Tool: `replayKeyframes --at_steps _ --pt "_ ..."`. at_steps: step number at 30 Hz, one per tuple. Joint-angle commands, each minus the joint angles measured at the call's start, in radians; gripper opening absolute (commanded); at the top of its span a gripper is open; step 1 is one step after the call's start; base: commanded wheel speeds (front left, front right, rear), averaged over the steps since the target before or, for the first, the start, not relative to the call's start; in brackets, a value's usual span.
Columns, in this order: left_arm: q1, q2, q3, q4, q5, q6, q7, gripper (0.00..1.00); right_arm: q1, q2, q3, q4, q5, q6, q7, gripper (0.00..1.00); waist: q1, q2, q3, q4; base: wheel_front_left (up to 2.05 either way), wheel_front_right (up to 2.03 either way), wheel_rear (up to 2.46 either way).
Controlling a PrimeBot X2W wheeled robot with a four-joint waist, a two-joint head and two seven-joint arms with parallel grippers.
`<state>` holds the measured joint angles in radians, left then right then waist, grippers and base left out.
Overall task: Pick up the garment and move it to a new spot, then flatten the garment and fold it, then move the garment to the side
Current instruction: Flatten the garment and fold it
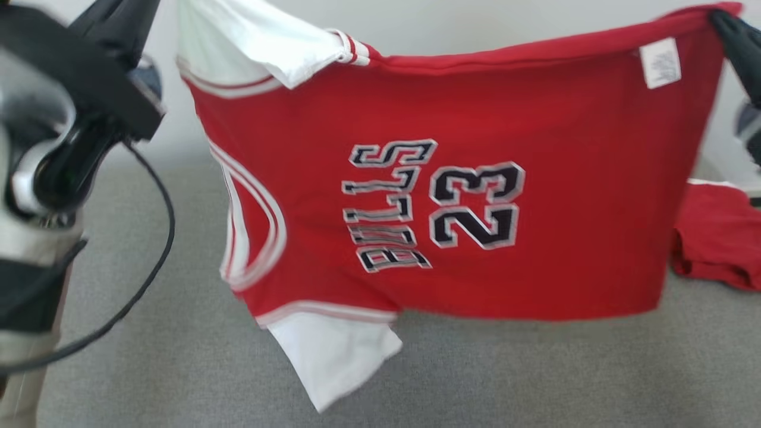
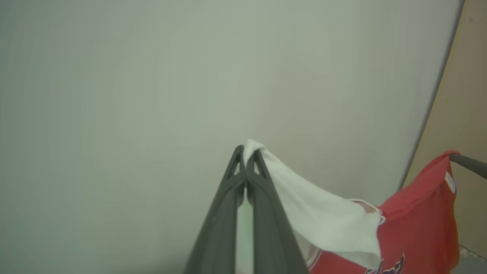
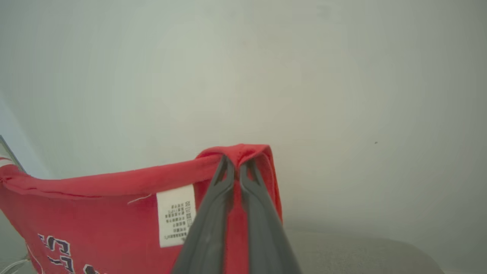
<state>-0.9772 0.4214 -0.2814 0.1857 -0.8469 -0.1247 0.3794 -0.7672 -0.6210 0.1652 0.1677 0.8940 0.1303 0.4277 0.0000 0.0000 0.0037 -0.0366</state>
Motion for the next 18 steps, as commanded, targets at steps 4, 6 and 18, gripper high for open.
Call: replayKeyframes --at_steps 4,6,18 --pt "-0.208 -0.007 -0.163 0.103 0.086 -0.005 -0.071 0.0 -0.215 0.063 0.077 0.155 -0.122 0.0 -0.024 0.0 0.0 0.0 0.182 0.01 0.0 0.0 0.0" --pt "-0.315 0.0 -0.233 0.177 0.133 -0.004 -0.155 0.0 -0.331 0.108 0.099 0.243 -0.188 0.0 -0.066 0.0 0.0 0.0 0.261 0.008 0.0 0.0 0.0" --pt "-0.783 -0.016 -0.242 0.492 0.448 0.043 -0.643 0.0 -0.769 0.302 0.061 0.656 -0.532 0.0 -0.618 0.0 0.0 0.0 0.581 -0.05 0.0 0.0 0.0"
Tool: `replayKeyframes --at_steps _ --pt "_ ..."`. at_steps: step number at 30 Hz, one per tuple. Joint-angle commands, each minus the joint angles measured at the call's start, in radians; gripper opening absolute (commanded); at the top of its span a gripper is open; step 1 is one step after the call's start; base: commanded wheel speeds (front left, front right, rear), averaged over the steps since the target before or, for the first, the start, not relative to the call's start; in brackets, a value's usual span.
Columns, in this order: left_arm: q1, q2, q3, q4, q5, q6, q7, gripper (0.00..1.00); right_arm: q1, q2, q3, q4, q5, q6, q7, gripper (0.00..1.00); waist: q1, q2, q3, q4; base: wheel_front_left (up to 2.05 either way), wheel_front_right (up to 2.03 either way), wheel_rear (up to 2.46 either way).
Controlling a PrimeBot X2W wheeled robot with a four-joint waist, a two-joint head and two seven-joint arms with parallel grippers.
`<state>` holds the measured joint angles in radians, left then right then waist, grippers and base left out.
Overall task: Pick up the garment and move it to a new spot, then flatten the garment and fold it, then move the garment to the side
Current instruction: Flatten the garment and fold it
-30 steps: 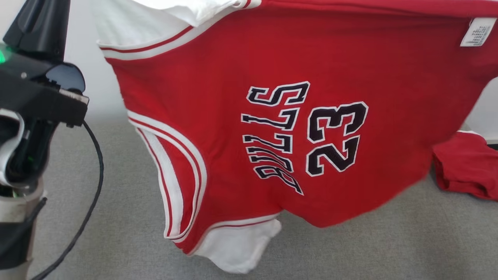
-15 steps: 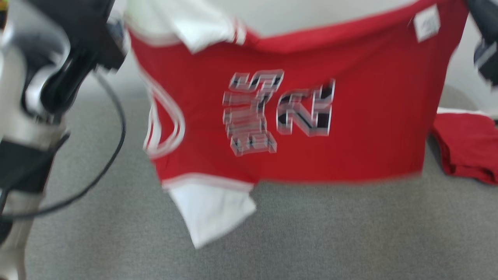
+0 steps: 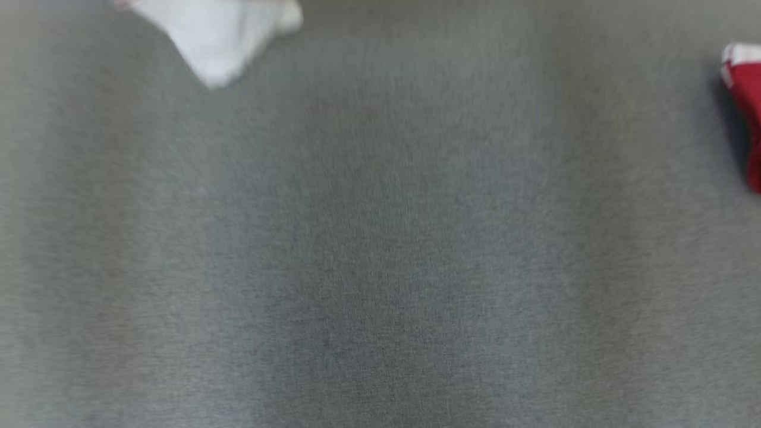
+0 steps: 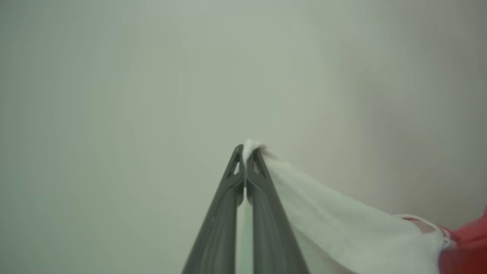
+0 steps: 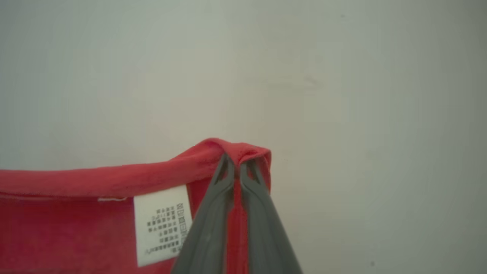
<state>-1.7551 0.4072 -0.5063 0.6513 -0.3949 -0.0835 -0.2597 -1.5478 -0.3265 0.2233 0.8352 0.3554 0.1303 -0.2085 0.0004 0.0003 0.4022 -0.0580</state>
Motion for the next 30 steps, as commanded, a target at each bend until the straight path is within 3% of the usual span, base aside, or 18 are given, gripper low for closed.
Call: replayKeyframes --at_steps 1,6,11,16,24,30 --pt "-0.003 -0.001 0.011 -0.015 0.015 0.002 -0.005 0.0 -0.002 0.014 0.004 0.012 -0.002 0.0 -0.005 0.0 -0.0004 -0.0003 0.207 -0.023 0.0 0.0 0.0" --pt "0.165 -0.019 0.123 -0.142 0.057 -0.027 -0.004 0.0 0.031 0.036 0.035 0.106 0.024 0.0 -0.049 0.0 -0.0004 -0.0003 0.277 0.002 0.0 0.0 0.0" --pt "0.371 -0.059 0.182 -0.257 0.007 -0.048 -0.004 0.0 0.11 0.017 0.038 0.103 0.064 0.0 -0.057 0.0 -0.0004 -0.0003 0.296 0.028 0.0 0.0 0.0" --pt "0.597 -0.008 0.149 -0.426 -0.103 -0.046 -0.005 0.0 0.276 -0.033 0.028 -0.022 0.115 0.0 -0.057 0.0 -0.0004 -0.0003 0.256 0.041 0.0 0.0 0.0" --pt "1.04 0.075 0.244 -0.606 -0.226 -0.046 -0.005 0.0 0.663 -0.121 0.039 -0.297 0.252 0.0 -0.056 0.0 -0.0004 -0.0003 0.134 0.035 0.0 0.0 0.0" --pt "1.382 0.051 0.31 -0.659 -0.27 -0.046 -0.005 0.0 0.942 -0.182 0.057 -0.396 0.347 0.0 -0.055 0.0 -0.0004 -0.0003 0.023 0.034 0.0 0.0 0.0"
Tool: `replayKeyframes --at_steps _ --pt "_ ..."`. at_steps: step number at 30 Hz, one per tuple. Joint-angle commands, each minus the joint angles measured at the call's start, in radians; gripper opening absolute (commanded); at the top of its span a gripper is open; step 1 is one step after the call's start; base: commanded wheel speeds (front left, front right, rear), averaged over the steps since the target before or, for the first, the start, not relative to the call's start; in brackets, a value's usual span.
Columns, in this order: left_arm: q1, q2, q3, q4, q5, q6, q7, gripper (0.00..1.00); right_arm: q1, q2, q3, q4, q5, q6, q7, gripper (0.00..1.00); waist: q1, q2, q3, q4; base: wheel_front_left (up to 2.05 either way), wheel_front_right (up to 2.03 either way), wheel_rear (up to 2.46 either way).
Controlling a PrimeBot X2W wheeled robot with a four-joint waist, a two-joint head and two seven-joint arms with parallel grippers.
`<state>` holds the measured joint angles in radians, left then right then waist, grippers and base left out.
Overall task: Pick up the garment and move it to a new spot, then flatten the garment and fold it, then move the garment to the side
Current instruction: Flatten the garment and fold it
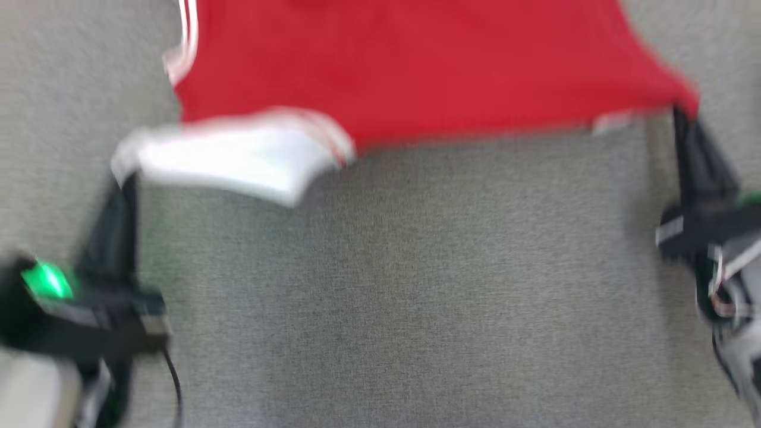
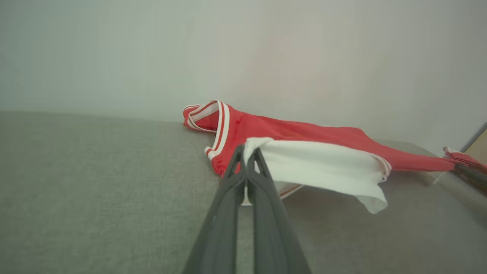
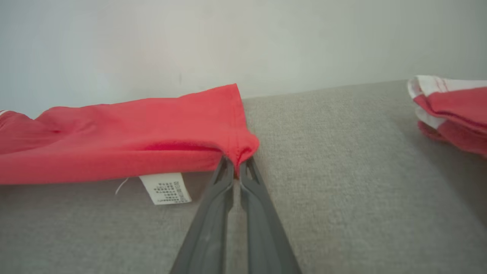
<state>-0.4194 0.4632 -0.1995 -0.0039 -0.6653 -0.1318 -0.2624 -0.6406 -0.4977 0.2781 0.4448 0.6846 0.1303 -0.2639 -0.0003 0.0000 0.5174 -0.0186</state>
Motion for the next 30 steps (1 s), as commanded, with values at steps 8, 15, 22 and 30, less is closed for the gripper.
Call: replayKeyframes --at_steps 8,15,22,30 --pt "0.326 -0.048 -0.025 -0.03 0.014 0.024 -0.002 0.0 0.292 -0.101 0.049 -0.077 0.161 -0.001 0.009 0.0 0.0003 0.0 -0.231 0.009 0.0 0.0 0.0" --pt "0.503 -0.061 -0.042 -0.07 -0.013 0.09 0.039 0.0 0.496 -0.185 0.074 -0.201 0.263 -0.001 0.026 0.0 0.0003 0.0 -0.308 0.017 0.0 0.0 0.0" --pt "0.639 -0.062 -0.06 -0.12 -0.051 0.131 0.095 0.0 0.652 -0.227 0.072 -0.242 0.288 -0.001 0.053 0.0 0.0003 0.0 -0.347 0.027 0.0 0.0 0.0" --pt "0.733 -0.03 -0.063 -0.224 -0.085 0.178 0.189 0.0 0.768 -0.256 0.01 -0.304 0.271 -0.001 0.094 0.0 0.0003 0.0 -0.363 0.035 0.0 0.0 0.0"
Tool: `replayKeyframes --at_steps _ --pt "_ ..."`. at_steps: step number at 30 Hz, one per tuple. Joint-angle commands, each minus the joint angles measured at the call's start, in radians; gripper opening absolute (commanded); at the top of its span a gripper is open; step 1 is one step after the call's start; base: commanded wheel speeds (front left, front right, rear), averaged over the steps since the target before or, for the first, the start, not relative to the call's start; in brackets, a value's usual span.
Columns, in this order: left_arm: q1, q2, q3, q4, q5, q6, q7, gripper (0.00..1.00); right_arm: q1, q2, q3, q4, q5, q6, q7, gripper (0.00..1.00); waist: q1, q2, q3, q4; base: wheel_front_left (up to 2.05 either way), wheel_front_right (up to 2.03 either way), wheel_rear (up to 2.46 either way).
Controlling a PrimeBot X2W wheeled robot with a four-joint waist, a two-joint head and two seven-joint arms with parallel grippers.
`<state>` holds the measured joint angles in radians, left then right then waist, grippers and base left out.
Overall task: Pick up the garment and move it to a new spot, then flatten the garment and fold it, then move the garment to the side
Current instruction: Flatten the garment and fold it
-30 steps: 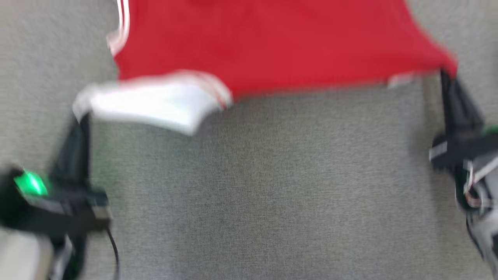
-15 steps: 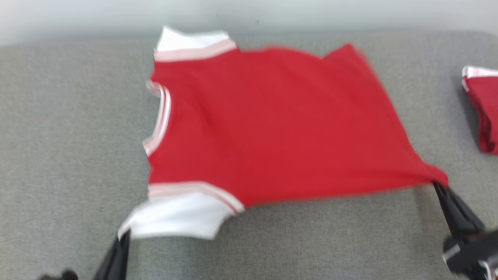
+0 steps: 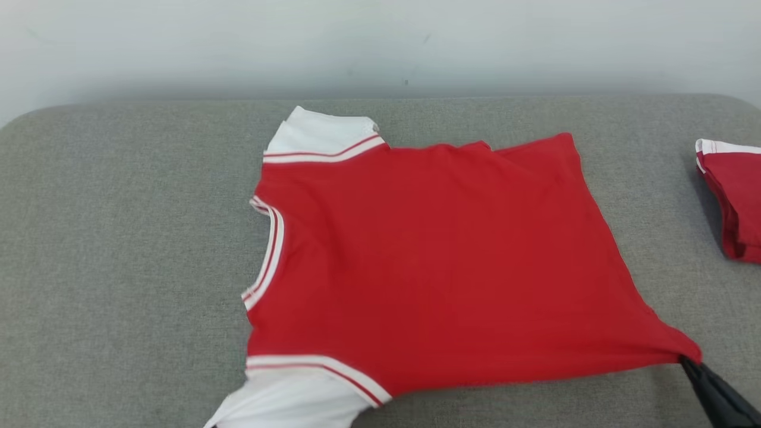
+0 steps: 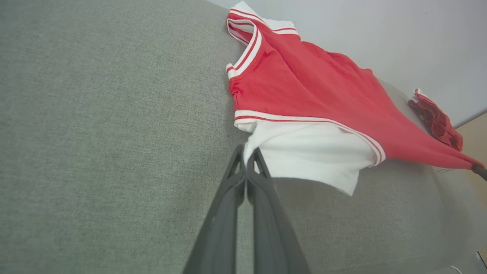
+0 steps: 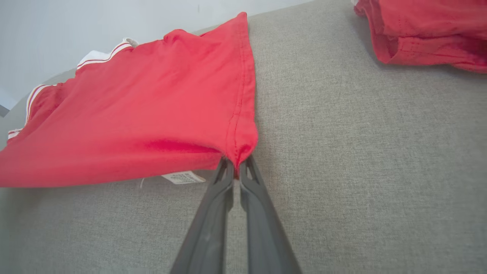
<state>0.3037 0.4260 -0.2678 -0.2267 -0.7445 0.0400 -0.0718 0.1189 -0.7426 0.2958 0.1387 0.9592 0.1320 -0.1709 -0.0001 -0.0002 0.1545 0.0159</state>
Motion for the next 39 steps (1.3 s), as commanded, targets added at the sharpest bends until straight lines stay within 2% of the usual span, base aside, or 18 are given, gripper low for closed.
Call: replayKeyframes --at_steps 1,6,12,23,29,39 --pt "0.017 0.014 0.006 -0.019 -0.01 0.012 0.015 0.0 0.017 -0.016 -0.019 -0.007 -0.007 -0.003 0.009 0.0 0.0001 0.0002 0.001 0.0 0.0 0.0 0.0" --pt "0.043 0.04 0.0 -0.099 -0.038 0.06 0.122 0.0 0.053 -0.022 -0.078 -0.053 -0.018 -0.003 0.073 0.0 0.0001 0.0002 0.008 0.0 0.0 0.0 0.0" --pt "-0.036 0.008 -0.01 -0.123 -0.081 0.077 0.176 0.0 0.041 0.028 -0.108 -0.066 -0.016 -0.003 0.181 0.0 0.0001 0.0002 0.007 0.003 0.0 0.0 0.0" --pt "-0.29 -0.075 -0.038 0.05 -0.093 0.019 0.158 0.0 -0.154 0.11 -0.096 0.007 -0.055 -0.003 0.36 0.0 0.0001 0.0002 0.01 -0.002 0.0 0.0 0.0" --pt "-0.406 -0.106 -0.039 0.169 -0.076 -0.018 0.111 0.0 -0.256 0.149 -0.086 0.069 -0.064 -0.003 0.356 0.0 0.0001 0.0002 0.025 0.004 0.0 0.0 0.0" --pt "-0.557 -0.125 -0.063 0.347 -0.018 -0.088 0.021 0.0 -0.417 0.183 -0.024 0.191 -0.051 -0.003 0.311 0.0 0.0001 0.0002 0.069 0.007 0.0 0.0 0.0"
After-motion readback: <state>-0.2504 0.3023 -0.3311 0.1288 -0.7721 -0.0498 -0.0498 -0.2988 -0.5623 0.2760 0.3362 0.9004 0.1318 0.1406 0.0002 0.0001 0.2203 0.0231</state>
